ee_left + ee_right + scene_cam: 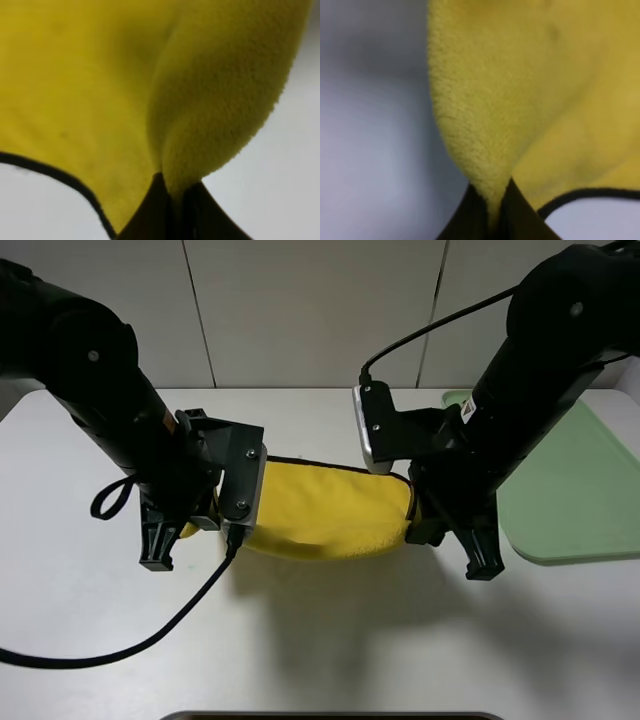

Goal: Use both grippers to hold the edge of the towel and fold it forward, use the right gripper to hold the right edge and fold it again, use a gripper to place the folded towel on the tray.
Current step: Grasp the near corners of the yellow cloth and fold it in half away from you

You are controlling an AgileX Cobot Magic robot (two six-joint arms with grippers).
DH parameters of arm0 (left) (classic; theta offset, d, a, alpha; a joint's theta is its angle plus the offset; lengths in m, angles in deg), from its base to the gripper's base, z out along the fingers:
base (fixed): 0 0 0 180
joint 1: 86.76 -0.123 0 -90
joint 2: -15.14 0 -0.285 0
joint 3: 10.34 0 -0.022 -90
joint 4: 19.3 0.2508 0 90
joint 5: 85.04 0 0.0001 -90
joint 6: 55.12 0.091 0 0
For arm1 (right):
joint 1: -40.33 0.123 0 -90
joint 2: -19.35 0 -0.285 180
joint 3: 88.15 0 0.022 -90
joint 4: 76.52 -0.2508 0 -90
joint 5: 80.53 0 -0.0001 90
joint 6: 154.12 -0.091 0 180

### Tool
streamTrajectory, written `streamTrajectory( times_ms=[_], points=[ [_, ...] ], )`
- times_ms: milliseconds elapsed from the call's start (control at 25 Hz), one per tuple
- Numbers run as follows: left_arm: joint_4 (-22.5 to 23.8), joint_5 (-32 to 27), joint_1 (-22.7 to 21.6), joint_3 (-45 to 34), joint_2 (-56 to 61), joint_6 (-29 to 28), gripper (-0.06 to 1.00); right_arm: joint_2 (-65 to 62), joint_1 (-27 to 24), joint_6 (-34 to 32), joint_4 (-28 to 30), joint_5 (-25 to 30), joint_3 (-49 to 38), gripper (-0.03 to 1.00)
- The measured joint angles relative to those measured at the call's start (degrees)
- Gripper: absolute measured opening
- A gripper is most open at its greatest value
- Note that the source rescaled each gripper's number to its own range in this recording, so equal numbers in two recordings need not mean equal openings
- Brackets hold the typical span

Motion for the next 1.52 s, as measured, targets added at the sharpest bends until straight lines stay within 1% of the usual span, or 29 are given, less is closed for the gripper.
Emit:
streamTrajectory(
  times_ms=[120,240,440,640,720,840,880,1000,1240,1520],
  points=[
    [-0.1,-2.2,0.0,0.0,2.2,-0.2,0.00,0.0,1.1,-7.3,3.0,0.6,0.0,0.00],
    [-0.2,-4.9,0.0,0.0,4.0,-0.1,0.00,0.0,1.2,-12.4,3.6,2.2,0.0,0.00],
    [-0.6,-8.8,0.0,0.0,5.7,-0.2,0.00,-1.0,1.2,-17.8,3.6,4.8,0.0,0.00],
    [-0.7,-9.0,0.0,0.0,5.9,-0.2,0.00,-2.6,1.3,-22.0,5.4,4.4,0.0,0.00],
    [0.1,-8.1,0.0,0.0,5.9,-0.2,0.00,-2.7,1.5,-22.7,6.9,3.9,0.0,0.00],
    [1.9,-5.3,0.0,0.0,5.9,-0.2,0.00,-2.7,1.5,-23.1,9.2,3.2,0.0,0.00],
    [2.5,-4.4,0.0,0.0,5.9,-0.2,0.00,-2.7,1.5,-23.1,9.2,3.2,0.0,0.00],
    [3.4,0.2,-0.2,0.0,5.8,-0.2,0.00,-2.7,1.5,-23.4,11.7,2.7,0.0,0.00],
    [3.5,2.6,-2.1,0.0,2.6,-0.2,0.00,-2.7,1.5,-25.4,14.9,-0.6,0.0,0.00],
    [4.8,8.2,-2.6,0.0,-1.1,-0.2,0.00,-1.6,0.1,-25.5,17.2,-3.5,0.0,0.00]
  ],
)
